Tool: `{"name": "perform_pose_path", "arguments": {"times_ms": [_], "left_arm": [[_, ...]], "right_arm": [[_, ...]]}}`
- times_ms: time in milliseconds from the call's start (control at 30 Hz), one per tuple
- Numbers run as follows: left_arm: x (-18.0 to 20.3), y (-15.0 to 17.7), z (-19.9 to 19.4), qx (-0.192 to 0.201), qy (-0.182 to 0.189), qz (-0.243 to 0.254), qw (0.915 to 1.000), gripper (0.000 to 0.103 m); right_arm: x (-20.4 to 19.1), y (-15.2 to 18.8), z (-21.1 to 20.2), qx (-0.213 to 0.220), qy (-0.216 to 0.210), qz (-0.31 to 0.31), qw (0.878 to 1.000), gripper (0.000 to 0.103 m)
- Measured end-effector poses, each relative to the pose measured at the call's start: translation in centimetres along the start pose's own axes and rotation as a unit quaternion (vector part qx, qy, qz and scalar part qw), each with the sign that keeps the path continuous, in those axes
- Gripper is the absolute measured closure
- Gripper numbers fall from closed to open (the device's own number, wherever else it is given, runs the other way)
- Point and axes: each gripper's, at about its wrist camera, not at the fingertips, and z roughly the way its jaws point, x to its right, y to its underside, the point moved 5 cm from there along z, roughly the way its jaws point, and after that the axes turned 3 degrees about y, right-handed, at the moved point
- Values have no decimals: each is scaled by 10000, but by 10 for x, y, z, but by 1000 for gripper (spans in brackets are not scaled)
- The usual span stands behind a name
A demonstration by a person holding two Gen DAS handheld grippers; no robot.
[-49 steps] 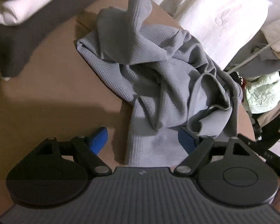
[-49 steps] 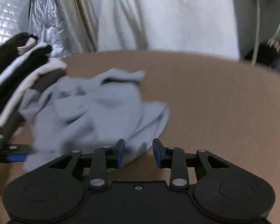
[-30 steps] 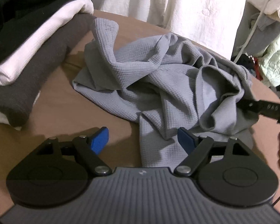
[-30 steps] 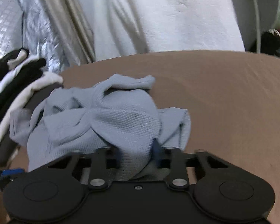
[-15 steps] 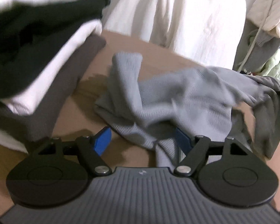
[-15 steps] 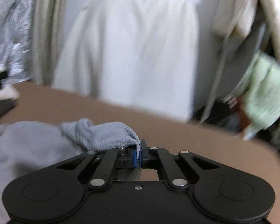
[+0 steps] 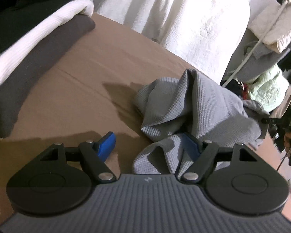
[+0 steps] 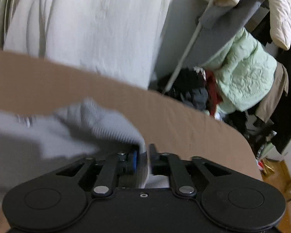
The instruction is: Fold clothes
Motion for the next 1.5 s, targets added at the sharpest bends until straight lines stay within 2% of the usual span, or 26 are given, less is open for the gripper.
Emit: {"name": "perform_pose_path", "arguments": {"times_ms": [33, 67, 133, 167, 233, 300, 333, 400, 433, 467, 567, 633, 700, 867, 900, 933, 967, 1000, 1033, 1133, 1200, 1233, 1267, 1300, 1467, 1500], "left_arm": [[1, 1, 3, -54, -5, 42, 10000, 24], [2, 4, 6, -139, -2, 62, 9999, 24], [3, 9, 13, -329, 0, 105, 9994, 24], [4, 11, 16, -396, -20, 143, 9991, 23], [5, 13, 23, -461, -69, 233, 9986, 24], [8, 14, 24, -449, -51, 353, 9984, 28], [10, 14, 24, -443, -42, 422, 9981, 33], [14, 15, 23, -430, -24, 560, 9975, 81], [16, 15, 23, -423, -14, 629, 9971, 88], [18, 16, 23, -417, -5, 698, 9967, 94], [23, 16, 22, -397, 22, 905, 9951, 96], [30, 14, 16, -256, 39, 1073, 9939, 96], [35, 11, 11, -160, 173, 1099, 9937, 96], [41, 13, 10, -347, 751, 644, 9945, 96], [43, 15, 13, -540, 916, 391, 9936, 96], [45, 19, 16, -752, 1112, 106, 9909, 96], [48, 22, 17, -877, 1284, -88, 9878, 96], [51, 25, 17, -935, 1439, -210, 9849, 96], [55, 25, 16, -946, 1469, -190, 9844, 95], [65, 19, 6, -765, 1201, 320, 9893, 91], [67, 12, -3, -533, 1160, 406, 9910, 64], [67, 7, -7, -414, 1194, 332, 9914, 56], [66, 3, -10, -305, 1237, 246, 9915, 44], [66, 1, -11, -232, 1269, 180, 9915, 42], [71, -1, -5, -21, 1090, 394, 9933, 42], [74, 1, -3, -21, 1035, 477, 9935, 42]], "right_arm": [[-3, 8, 0, -52, 184, -240, 9995, 50], [-5, 17, 0, -98, 363, -475, 9982, 44], [-6, 32, -4, -79, 597, -846, 9946, 47], [-6, 37, -11, -76, 532, -716, 9960, 47], [-13, 41, -36, 33, -429, -70, 9990, 45], [-19, 44, -62, 141, -1385, 576, 9886, 44], [-22, 45, -76, 195, -1857, 897, 9783, 43], [-45, 47, -103, 207, -2919, 1228, 9483, 43], [-63, 45, -112, 134, -3376, 1165, 9339, 43], [-81, 42, -122, 60, -3823, 1098, 9175, 42], [-130, 37, -145, -165, -5017, 843, 8608, 40], [-156, 40, -159, -273, -5229, 818, 8480, 31], [-170, 38, -153, -351, -5144, 809, 8530, 20], [-187, 27, -146, -261, -5014, 991, 8591, 20], [-190, 25, -145, -231, -4991, 1037, 8600, 30], [-192, 22, -144, -202, -4961, 1054, 8616, 48], [-193, 20, -146, -195, -4860, 811, 8700, 99], [-193, 18, -148, -174, -4736, 573, 8787, 99], [-188, 15, -152, -21, -4435, 387, 8955, 99], [-150, 7, -167, 685, -3580, 123, 9311, 100], [-119, 3, -176, 1130, -2955, -18, 9486, 100], [-104, 1, -180, 1349, -2636, -88, 9551, 100], [-88, -2, -186, 1567, -2312, -158, 9601, 100], [-72, -4, -191, 1767, -1995, -209, 9636, 100], [8, -2, -203, 1955, -1370, 582, 9693, 100], [15, 0, -206, 2096, -1137, 487, 9699, 100]]}}
